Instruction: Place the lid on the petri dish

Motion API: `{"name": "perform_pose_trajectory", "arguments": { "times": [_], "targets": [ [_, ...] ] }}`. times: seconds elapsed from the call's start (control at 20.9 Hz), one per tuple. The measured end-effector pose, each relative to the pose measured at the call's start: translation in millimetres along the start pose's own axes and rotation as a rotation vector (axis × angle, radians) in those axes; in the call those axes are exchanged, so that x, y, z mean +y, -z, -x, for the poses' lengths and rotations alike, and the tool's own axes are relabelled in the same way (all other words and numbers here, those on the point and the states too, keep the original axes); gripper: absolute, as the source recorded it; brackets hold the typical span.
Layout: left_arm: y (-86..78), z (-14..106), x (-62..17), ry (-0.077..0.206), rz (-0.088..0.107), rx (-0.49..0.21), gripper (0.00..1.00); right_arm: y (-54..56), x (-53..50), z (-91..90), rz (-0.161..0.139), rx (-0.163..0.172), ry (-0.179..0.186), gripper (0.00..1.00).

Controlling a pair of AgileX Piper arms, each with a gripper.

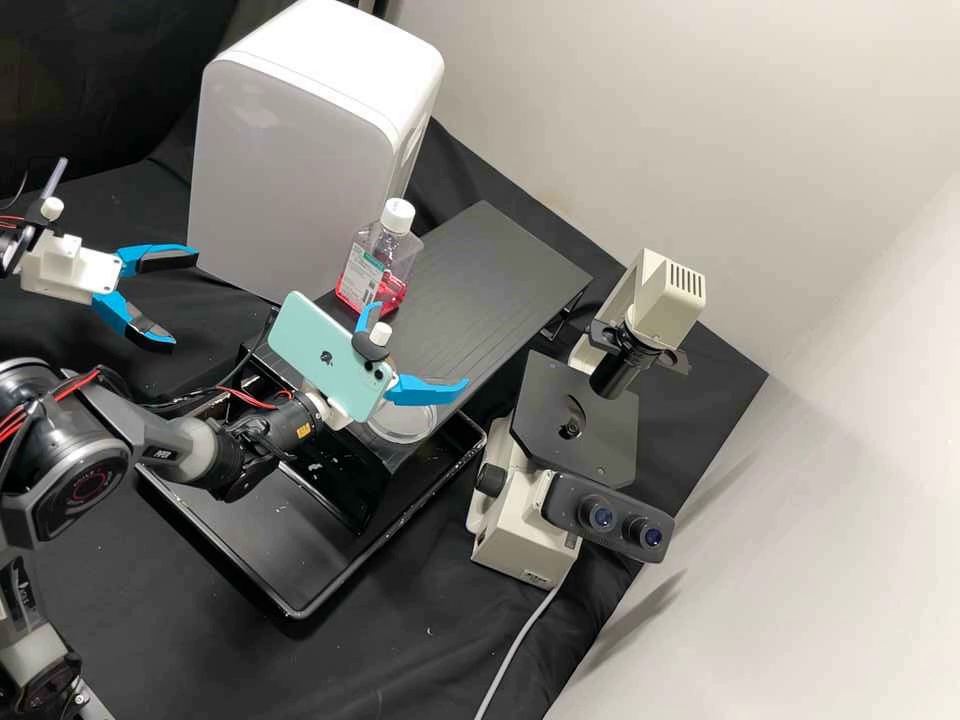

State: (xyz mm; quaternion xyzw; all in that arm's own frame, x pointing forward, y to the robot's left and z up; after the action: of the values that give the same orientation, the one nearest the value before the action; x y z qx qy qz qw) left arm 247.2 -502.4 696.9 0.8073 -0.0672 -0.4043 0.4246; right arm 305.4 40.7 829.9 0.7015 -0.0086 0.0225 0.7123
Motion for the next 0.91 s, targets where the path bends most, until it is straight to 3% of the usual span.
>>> {"name": "perform_pose_trajectory", "arguments": {
  "times": [0.43,0.62,0.91],
  "targets": [
    [0.0,0.0,0.0,0.0,0.0,0.0,1.0,0.2,0.2,0.0,0.0,0.002,-0.002,1.0],
    [0.0,0.0,0.0,0.0,0.0,0.0,1.0,-2.4,-4.0,12.0,0.0,-0.007,0.013,1.0],
    [-0.6,-0.2,-0.1,0.001,0.0,-0.002,1.0,9.3,-13.9,33.7,0.006,0.069,0.019,1.0]
  ]
}}
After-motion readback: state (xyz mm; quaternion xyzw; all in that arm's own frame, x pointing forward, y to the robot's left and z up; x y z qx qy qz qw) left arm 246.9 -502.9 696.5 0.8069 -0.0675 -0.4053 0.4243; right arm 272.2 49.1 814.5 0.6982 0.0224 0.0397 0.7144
